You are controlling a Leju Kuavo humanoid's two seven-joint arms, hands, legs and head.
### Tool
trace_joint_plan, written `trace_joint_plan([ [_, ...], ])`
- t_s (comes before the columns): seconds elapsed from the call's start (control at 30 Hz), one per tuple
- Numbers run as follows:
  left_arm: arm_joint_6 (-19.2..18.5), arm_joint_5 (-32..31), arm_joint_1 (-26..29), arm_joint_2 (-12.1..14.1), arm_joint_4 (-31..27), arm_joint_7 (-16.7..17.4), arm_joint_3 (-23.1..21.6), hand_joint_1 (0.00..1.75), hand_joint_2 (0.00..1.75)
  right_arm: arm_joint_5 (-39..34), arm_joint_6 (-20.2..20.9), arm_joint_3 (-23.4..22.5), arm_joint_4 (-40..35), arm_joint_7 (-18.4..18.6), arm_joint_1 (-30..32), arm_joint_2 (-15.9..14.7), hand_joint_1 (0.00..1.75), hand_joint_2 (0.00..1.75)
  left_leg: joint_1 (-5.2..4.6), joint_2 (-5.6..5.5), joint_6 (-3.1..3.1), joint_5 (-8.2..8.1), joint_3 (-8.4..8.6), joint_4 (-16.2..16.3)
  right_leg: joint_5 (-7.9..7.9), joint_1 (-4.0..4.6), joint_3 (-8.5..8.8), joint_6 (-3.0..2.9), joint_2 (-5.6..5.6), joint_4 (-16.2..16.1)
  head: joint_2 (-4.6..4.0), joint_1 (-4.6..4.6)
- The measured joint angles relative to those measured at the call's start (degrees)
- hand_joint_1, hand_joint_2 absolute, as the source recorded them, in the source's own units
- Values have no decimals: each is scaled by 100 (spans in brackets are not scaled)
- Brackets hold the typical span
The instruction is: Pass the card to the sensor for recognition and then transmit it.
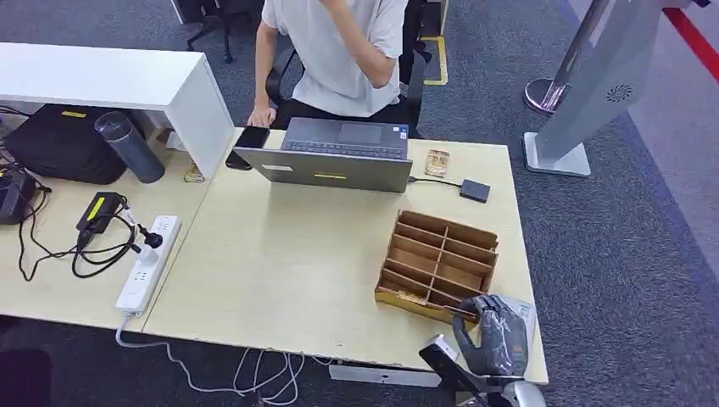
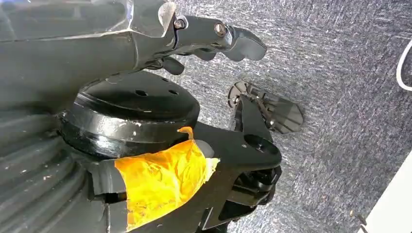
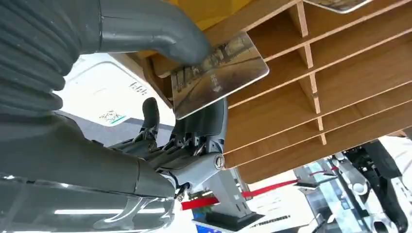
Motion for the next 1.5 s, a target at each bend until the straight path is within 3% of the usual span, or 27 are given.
trace_joint_plan([
  [1.5,0,20,1,0,0,-22,0,0,175,-52,-24,63,-114,4,-19,-125,103,175,0,0,0,0,0,0,0,0,-1,0,0,0,0,0],
])
